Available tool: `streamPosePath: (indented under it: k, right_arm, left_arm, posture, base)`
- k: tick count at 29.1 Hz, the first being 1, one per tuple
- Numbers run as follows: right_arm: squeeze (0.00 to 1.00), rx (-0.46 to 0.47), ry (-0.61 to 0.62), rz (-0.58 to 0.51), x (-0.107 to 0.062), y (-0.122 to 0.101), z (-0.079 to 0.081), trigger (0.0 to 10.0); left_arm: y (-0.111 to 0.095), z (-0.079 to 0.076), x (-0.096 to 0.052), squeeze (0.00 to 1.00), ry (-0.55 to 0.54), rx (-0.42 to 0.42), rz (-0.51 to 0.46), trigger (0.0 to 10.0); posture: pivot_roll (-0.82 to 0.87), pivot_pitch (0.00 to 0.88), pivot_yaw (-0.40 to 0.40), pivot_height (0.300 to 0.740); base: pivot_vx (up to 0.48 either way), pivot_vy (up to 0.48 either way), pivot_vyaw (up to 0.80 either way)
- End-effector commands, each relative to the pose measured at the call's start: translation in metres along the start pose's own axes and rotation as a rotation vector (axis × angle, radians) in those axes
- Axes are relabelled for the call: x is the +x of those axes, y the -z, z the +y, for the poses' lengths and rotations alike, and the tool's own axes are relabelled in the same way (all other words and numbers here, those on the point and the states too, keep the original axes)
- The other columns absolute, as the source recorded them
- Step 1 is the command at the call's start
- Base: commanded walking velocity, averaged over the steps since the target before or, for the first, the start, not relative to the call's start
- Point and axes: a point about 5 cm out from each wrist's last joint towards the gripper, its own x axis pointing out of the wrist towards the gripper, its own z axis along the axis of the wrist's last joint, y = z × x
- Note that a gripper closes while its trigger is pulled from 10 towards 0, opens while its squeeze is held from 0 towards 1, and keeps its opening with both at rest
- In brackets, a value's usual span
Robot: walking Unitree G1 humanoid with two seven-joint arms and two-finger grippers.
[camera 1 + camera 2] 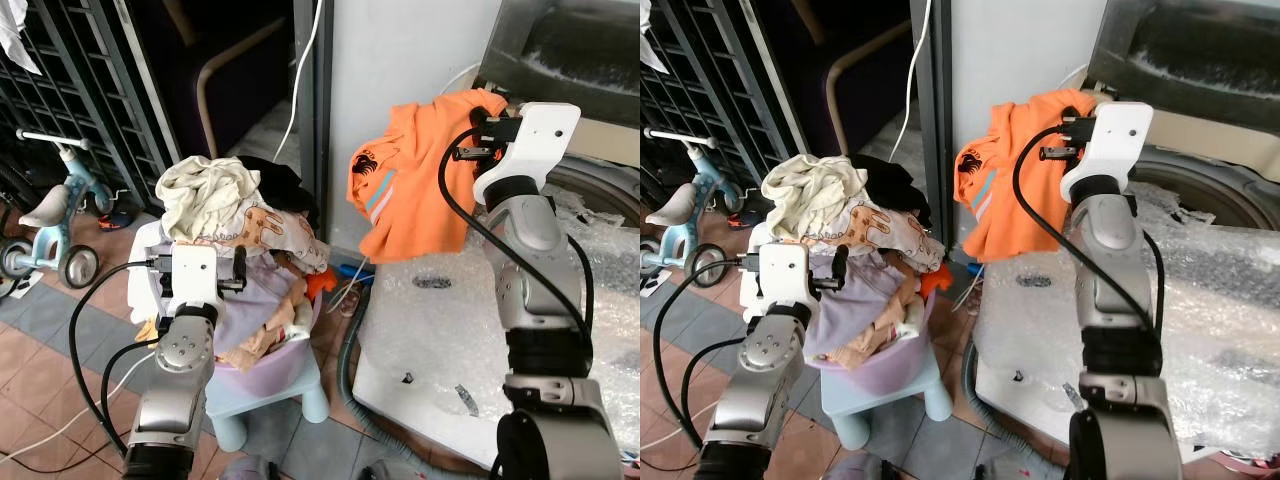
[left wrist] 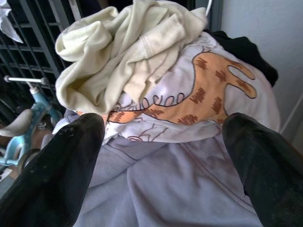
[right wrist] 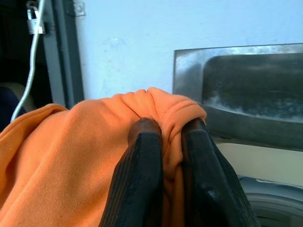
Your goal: Clothes washing
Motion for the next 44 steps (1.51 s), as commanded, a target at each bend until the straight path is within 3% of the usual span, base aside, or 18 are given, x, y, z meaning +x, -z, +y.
streamPosePath:
  k: [1,5,8,9,13,14,17,19,23,29,36,38,43,44]
  right_arm:
    - [0.00,0.018,0.074,-0.036,0.010,-0.011,-0.010,10.0]
    - [0.00,0.009,0.196,-0.014,0.020,-0.012,-0.029,10.0]
    - [0.00,-0.015,0.343,0.017,0.025,-0.010,-0.047,10.0]
    - [0.00,-0.024,0.452,0.042,0.025,-0.009,-0.061,10.0]
    - [0.00,-0.088,0.555,0.062,0.025,-0.010,-0.076,10.0]
    - [0.00,-0.088,0.555,0.062,0.025,-0.010,-0.076,10.0]
    - [0.00,-0.215,0.591,0.040,0.026,-0.017,-0.080,10.0]
    - [0.00,-0.232,0.586,0.035,0.026,-0.017,-0.081,10.0]
    - [0.00,-0.161,0.512,0.076,0.020,-0.002,-0.077,10.0]
    - [0.00,-0.180,0.469,0.113,0.012,0.014,-0.068,10.0]
    - [0.00,-0.189,0.461,0.093,0.011,0.014,-0.067,10.0]
    - [0.00,-0.224,0.449,0.082,0.012,0.012,-0.066,10.0]
    - [0.00,-0.203,0.435,0.086,0.011,0.014,-0.064,10.0]
    - [1.00,-0.169,0.396,0.079,0.011,0.016,-0.058,10.0]
  left_arm:
    - [-0.004,0.005,0.000,0.00,0.009,-0.003,-0.025,10.0]
    - [-0.005,0.004,-0.001,0.00,0.028,-0.002,-0.032,10.0]
    - [-0.005,0.004,-0.001,0.00,0.032,-0.003,-0.035,10.0]
    - [-0.006,0.004,0.000,0.00,0.030,-0.002,-0.035,10.0]
    - [-0.007,0.004,0.001,0.00,0.023,0.003,-0.037,10.0]
    - [-0.007,0.004,0.001,0.00,0.023,0.003,-0.037,10.0]
    - [-0.011,0.003,0.001,0.00,0.022,0.006,-0.047,10.0]
    - [-0.012,0.002,0.000,0.00,0.028,-0.001,-0.047,10.0]
    - [-0.008,0.000,-0.004,0.00,0.057,-0.019,-0.030,10.0]
    - [-0.012,-0.003,-0.004,0.00,0.112,-0.033,-0.051,10.0]
    - [-0.010,-0.003,-0.005,0.00,0.095,-0.030,-0.037,10.0]
    - [-0.010,-0.002,-0.006,0.00,0.093,-0.040,-0.037,10.0]
    - [-0.007,-0.001,-0.006,0.00,0.094,-0.038,-0.021,10.0]
    - [-0.007,-0.001,-0.006,0.00,0.094,-0.038,-0.020,10.0]
  posture:
    - [-0.05,0.000,0.027,0.740]
    - [-0.04,0.000,0.027,0.740]
    - [-0.04,0.000,0.027,0.740]
    - [-0.04,0.000,0.027,0.740]
    - [-0.04,0.000,0.024,0.740]
    - [-0.04,0.000,0.024,0.740]
    - [-0.05,0.000,0.018,0.740]
    - [-0.05,0.000,0.017,0.740]
    - [-0.05,0.000,0.014,0.740]
    - [-0.05,0.000,0.026,0.740]
    - [-0.04,0.000,0.028,0.740]
    - [-0.04,0.000,0.027,0.740]
    - [-0.04,0.000,0.027,0.740]
    - [-0.04,0.000,0.027,0.740]
  base:
    - [0.000,0.000,0.00]
    - [0.000,0.000,0.00]
    - [0.000,0.000,0.00]
    - [0.000,0.000,0.00]
    - [0.000,0.000,0.00]
    - [0.000,0.000,0.00]
    - [0.000,0.000,0.00]
    - [0.000,0.000,0.00]
    - [0.000,0.000,0.00]
    - [0.043,0.000,-0.66]
    - [0.196,0.000,-0.80]
    - [0.000,0.000,0.00]
    - [0.000,0.000,0.00]
    - [0.000,0.000,0.00]
